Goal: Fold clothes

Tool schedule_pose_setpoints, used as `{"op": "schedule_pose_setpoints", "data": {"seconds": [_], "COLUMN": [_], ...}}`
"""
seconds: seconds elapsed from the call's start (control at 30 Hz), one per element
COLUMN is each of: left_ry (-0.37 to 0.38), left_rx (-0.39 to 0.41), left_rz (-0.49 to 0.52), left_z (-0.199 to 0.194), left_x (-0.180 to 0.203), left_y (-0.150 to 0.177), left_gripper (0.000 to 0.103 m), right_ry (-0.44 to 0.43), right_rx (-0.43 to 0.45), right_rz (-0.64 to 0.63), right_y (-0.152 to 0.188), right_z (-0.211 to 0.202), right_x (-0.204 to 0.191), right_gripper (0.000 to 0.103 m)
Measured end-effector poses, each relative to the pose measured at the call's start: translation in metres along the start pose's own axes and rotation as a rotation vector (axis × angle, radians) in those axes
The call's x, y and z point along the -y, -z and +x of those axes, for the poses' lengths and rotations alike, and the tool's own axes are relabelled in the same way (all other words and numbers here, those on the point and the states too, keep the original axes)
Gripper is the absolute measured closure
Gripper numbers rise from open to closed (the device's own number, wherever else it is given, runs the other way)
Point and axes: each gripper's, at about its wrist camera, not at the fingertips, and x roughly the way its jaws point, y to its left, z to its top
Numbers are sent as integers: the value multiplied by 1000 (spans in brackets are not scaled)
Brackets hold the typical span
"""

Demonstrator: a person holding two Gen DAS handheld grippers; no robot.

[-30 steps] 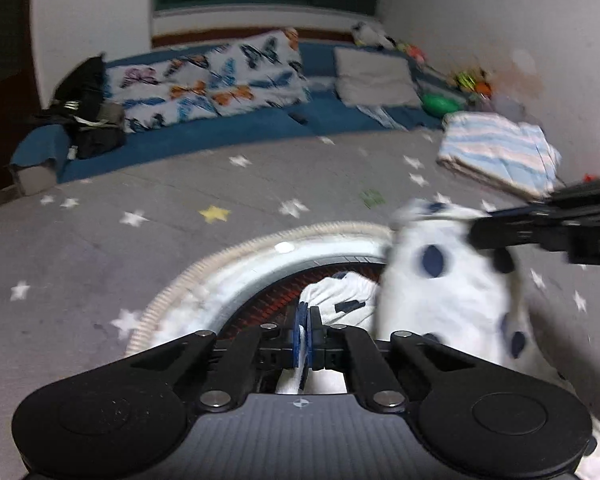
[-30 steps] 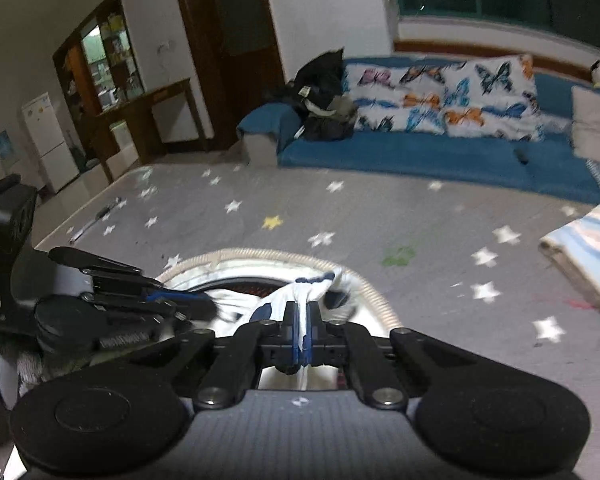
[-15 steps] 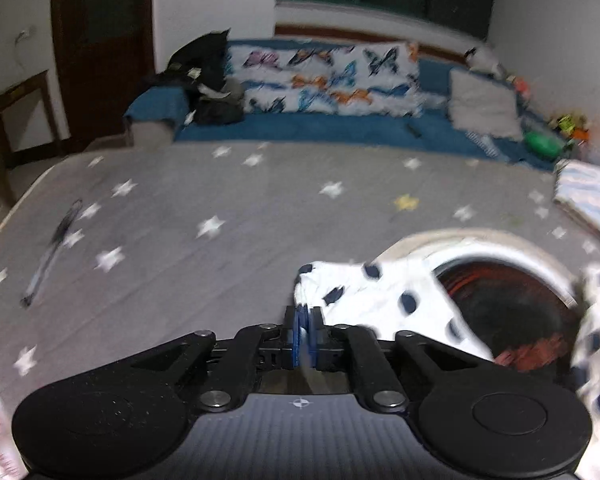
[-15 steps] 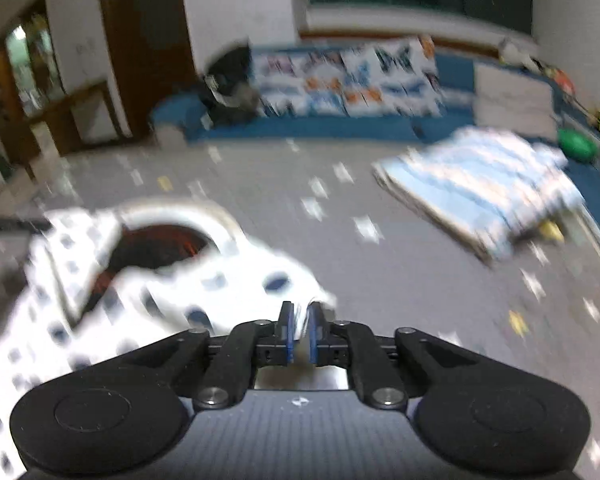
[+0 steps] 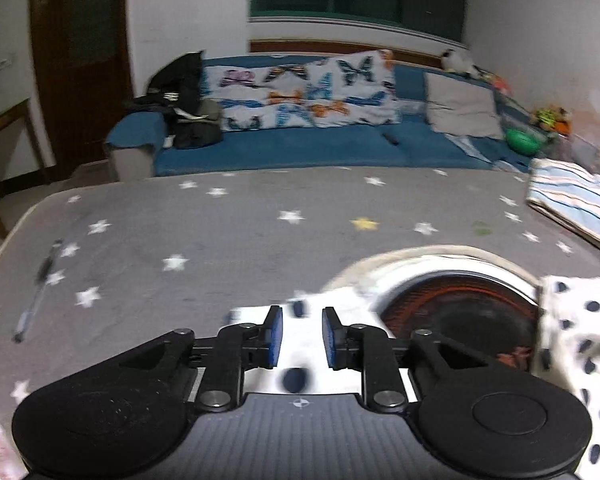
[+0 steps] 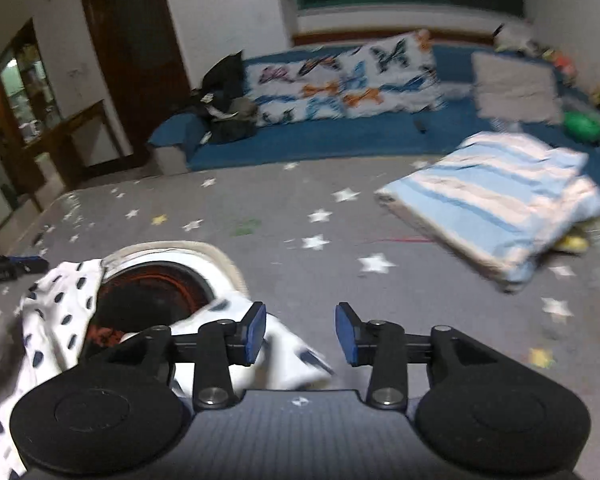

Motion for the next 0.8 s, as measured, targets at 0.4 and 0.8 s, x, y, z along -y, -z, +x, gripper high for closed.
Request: {"op": "schedule_pose_setpoints", "data": {"seconds": [0.4, 0.8], "left_ry": [67, 62], "left_rx": [-49, -57], "left_rz": [25, 6], "left_z": [27, 27], "left_x": [29, 27], "left_y": [7, 12], "left_gripper": [71, 67], "right_ry": [-138, -302], "right_rx": [-72, -66], "right_rz": [-165, -536], "right_y": [17, 90], "right_z": [29, -37], "right_x": [-38, -126], "right_gripper": [98, 83]}}
